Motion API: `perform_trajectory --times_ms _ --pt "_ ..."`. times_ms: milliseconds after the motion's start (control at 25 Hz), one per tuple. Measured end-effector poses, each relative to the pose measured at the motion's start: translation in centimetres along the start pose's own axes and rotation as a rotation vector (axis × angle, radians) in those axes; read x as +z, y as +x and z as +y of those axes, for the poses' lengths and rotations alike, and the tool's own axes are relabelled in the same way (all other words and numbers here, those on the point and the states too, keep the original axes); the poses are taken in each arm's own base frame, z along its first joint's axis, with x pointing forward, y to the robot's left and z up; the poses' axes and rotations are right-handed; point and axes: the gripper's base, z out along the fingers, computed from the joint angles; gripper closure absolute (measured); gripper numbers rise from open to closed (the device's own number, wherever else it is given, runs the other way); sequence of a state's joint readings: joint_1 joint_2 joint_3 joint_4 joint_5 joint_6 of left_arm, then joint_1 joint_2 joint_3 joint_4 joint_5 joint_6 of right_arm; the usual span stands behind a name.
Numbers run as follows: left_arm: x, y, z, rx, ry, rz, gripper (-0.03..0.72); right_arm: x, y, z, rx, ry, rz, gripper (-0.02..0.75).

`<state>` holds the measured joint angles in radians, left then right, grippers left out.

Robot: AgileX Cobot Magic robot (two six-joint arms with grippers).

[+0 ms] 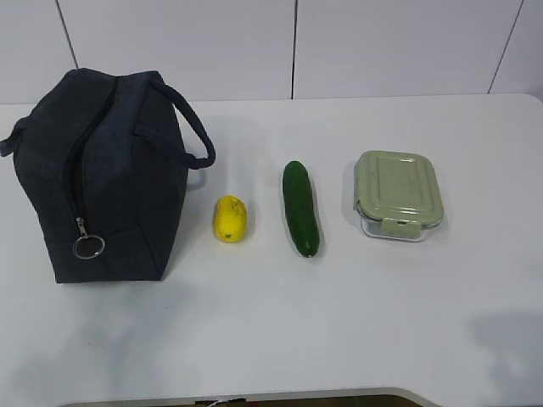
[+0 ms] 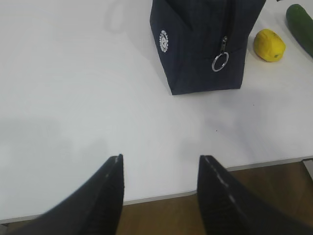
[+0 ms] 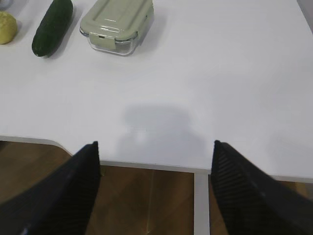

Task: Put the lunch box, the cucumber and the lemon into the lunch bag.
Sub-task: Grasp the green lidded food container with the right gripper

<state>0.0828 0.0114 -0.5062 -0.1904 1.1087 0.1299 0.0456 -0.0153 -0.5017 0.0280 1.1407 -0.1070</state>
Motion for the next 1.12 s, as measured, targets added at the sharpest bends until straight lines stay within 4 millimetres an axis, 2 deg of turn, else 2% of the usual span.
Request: perform_trajectory --times_ms 120,200,320,480,920,1120 --pt "0.0 0.0 0.0 0.0 0.0 0.0 0.337 -0.1 -0.2 0.0 -0.003 -0.001 -0.017 0.172" --pt "0.0 0.0 0.0 0.0 0.0 0.0 0.337 -0.3 -1.2 0.0 0.003 -0.01 -0.046 0.172" --pt "0.0 0.0 0.0 0.0 0.0 0.0 0.337 0.0 -3.5 0.0 0.016 -0.026 -0.086 0.172" --pt "0.0 0.0 0.0 0.0 0.0 0.0 0.337 1.5 -7.2 -0.2 0.047 -0.056 -0.082 0.171" --pt "0.0 0.0 0.0 0.0 0.0 0.0 0.337 9.7 -16.8 -0.5 0.111 -0.159 0.139 0.171" --pt "0.0 0.0 0.0 0.0 0.0 0.0 0.337 13.8 -20.0 0.9 0.13 -0.363 0.196 0.171"
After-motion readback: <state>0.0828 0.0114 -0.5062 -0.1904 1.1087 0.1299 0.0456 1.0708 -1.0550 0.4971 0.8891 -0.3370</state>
